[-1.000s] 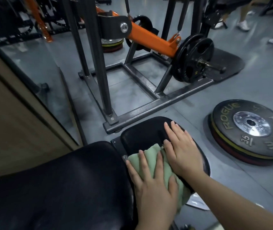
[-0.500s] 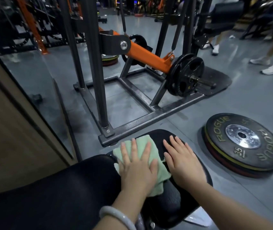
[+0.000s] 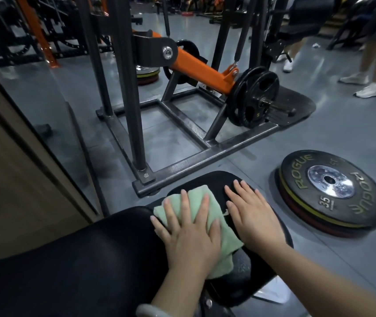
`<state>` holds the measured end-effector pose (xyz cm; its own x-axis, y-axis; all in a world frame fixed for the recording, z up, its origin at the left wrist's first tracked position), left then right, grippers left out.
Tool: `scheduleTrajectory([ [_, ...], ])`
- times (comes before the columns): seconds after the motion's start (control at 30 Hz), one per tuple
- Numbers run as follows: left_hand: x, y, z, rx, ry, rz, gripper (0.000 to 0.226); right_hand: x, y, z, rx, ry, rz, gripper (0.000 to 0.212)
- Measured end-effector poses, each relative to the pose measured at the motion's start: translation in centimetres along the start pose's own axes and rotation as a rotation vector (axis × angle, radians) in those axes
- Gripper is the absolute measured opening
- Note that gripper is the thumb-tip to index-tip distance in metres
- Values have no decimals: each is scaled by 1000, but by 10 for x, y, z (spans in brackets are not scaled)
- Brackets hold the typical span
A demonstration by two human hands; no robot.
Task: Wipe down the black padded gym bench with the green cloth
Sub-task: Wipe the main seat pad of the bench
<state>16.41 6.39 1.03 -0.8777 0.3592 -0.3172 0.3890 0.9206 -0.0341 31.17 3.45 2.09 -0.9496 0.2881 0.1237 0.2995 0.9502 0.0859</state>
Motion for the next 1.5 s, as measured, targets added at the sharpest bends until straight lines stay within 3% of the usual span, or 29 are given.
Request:
scheduleTrajectory([
  [0.07,5,-7,-4,-46,57,23,60,0,0,-1,1,-8,1,83],
  [0.27,67,-79,-28,-188,72,201,67,0,-2,-7,72,59,8,82],
  [0.4,141,-124,-35,-164,75,144,70,15,2,-19,202,107,64,58],
  [0.47,155,-131,-37,-100,60,98,71,46,-1,-27,126,103,-62,61],
  [0.57,155,-133,-38,-41,53,105,66,93,-21,-14,165,-164,-401,66],
  [0.67,153,-133,-40,-56,59,115,64,86,-42,3,126,-195,-263,51],
  [0.83,151,-137,-40,-64,117,102,63,84,-102,6,-28,-64,17,48],
  [1.17,151,-137,-37,-104,130,111,62,65,-82,1,79,-122,-27,65],
  [1.5,152,-133,-37,-95,63,127,66,56,-30,-10,204,-93,297,56],
])
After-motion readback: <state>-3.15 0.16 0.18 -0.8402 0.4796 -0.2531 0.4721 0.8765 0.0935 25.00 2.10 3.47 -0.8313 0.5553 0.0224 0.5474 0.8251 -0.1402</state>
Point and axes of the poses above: each hand's wrist, its own y-axis towards the middle knuckle, its own z-axis out of the palm, x = y × z, the point moved 2 cm from there along y, towards the middle knuckle, and after that the axes turned 6 degrees about -y, right-handed, at the moved point
